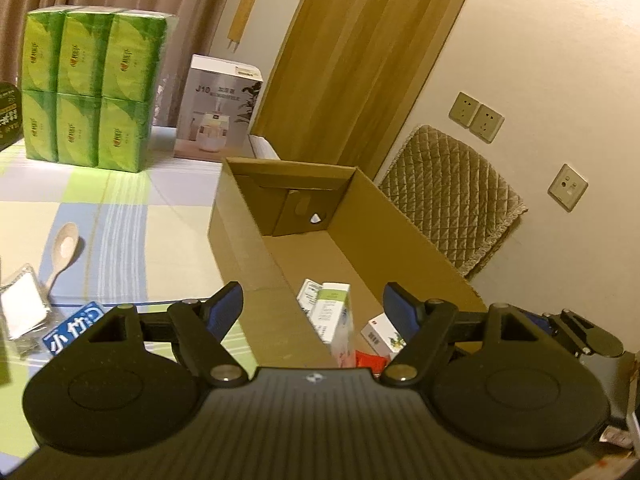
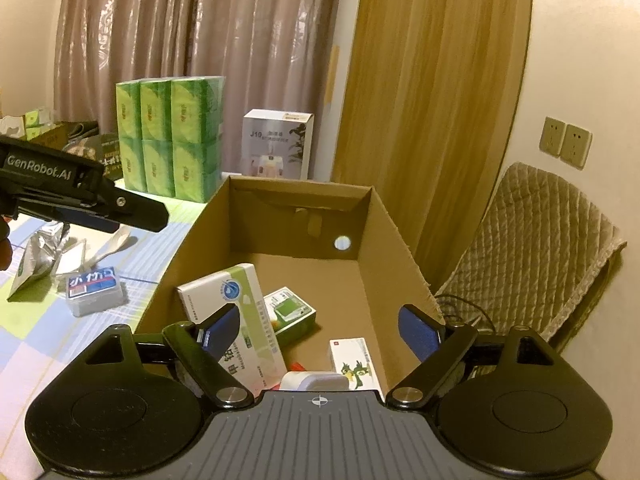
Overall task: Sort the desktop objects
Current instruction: 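Lower both tools into the cardboard box and open them to release the items, then withdraw both tools from the cardboard box back over the table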
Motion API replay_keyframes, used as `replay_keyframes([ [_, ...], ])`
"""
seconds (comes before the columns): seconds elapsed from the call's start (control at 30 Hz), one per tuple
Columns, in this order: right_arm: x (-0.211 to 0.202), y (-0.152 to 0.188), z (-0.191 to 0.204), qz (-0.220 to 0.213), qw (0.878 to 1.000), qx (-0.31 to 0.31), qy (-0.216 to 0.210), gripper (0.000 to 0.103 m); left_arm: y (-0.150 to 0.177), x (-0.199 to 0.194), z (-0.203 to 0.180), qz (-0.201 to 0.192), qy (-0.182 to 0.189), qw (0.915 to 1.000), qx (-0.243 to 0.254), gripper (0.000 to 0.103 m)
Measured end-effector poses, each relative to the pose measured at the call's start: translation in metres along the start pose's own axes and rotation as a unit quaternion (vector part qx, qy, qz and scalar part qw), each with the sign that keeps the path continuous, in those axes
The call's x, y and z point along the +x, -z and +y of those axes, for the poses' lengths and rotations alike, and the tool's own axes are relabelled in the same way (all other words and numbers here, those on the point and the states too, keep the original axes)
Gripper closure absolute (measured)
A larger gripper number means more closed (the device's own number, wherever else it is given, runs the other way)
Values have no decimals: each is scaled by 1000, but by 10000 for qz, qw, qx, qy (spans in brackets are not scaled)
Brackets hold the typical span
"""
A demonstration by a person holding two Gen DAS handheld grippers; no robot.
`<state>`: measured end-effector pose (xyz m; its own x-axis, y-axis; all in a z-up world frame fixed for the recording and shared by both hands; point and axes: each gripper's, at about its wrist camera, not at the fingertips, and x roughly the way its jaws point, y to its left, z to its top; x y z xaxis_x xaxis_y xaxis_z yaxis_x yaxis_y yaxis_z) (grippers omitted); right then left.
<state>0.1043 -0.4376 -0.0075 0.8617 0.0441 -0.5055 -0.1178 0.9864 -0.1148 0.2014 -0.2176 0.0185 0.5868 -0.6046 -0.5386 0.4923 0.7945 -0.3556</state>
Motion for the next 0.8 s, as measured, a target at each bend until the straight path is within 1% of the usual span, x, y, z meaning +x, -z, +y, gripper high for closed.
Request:
replay_keyframes([
  [0.17,-2,-2,4,53,10000,12,-39,14,2,-10,13,-14,-158,9999,39,26],
  [0.33,-3,-4,12,91,9999,-11,-107,11,3,-22,32,-58,-337,9994,1,19],
  [0.47,-7,-8,22,48,9997,19,-256,8,3,-37,50,-82,-515,9986,51,17],
  [0.53,-12,-12,28,-33,9994,9,-344,7,2,-49,61,-120,-707,9972,201,14],
  [0.63,-19,-16,40,-129,9987,-41,-498,5,4,-67,85,-136,-1033,9940,345,13],
  [0.8,-26,-21,62,-227,9965,-96,-803,5,19,-93,135,-44,-1441,9892,262,13],
])
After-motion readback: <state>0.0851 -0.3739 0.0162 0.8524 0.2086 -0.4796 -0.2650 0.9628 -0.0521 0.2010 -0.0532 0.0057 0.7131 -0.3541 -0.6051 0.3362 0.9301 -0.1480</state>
